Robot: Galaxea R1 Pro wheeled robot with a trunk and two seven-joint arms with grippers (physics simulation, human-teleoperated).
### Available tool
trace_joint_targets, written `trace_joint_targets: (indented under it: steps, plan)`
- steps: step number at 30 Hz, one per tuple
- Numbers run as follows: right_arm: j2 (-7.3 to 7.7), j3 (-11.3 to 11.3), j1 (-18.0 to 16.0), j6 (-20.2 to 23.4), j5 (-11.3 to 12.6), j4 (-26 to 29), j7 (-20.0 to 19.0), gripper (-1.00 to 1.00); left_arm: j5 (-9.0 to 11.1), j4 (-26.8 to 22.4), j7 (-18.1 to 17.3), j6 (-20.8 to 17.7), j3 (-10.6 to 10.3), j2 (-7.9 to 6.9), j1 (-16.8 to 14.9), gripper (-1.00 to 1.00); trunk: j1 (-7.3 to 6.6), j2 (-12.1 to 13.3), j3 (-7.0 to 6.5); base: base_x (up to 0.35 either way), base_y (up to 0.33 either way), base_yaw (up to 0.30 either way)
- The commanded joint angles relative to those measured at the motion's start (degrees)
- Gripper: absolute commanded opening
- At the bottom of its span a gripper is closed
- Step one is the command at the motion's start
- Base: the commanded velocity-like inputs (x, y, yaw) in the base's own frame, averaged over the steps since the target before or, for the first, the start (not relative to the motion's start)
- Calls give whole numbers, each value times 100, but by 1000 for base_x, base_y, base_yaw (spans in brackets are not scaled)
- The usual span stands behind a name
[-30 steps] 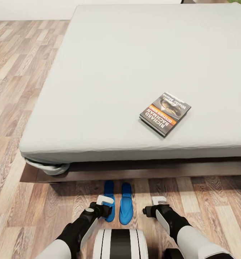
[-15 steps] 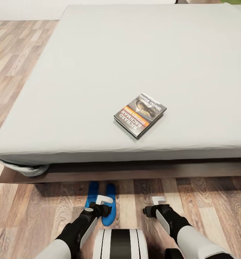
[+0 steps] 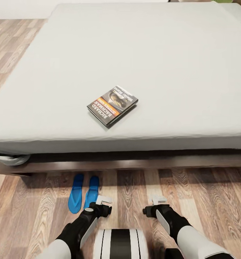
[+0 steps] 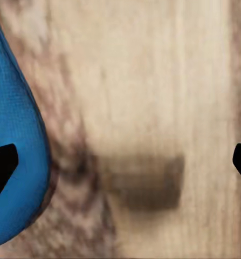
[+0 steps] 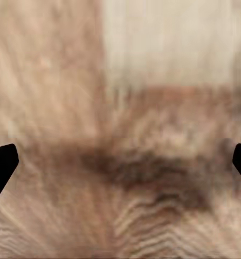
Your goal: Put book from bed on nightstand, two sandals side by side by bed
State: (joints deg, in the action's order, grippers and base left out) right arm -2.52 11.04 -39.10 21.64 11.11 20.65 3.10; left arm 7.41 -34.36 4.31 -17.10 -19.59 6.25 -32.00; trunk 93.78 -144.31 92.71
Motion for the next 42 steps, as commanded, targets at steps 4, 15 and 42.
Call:
trace_joint_targets:
  steps: [4,15,42]
  plan:
    - [4,47,-1,34,58,9,33,100,64,-14,44,-30,-30,-5,0,100,-2,-1,3,-136,-332,0]
    - [-2,45,-1,53,58,9,33,100,66,-12,45,-30,-27,-7,-1,100,-2,-1,3,-131,-332,0]
    - [5,47,-1,9,56,9,36,100,62,-20,44,-22,-3,-21,-3,100,-2,-1,3,-184,-140,0]
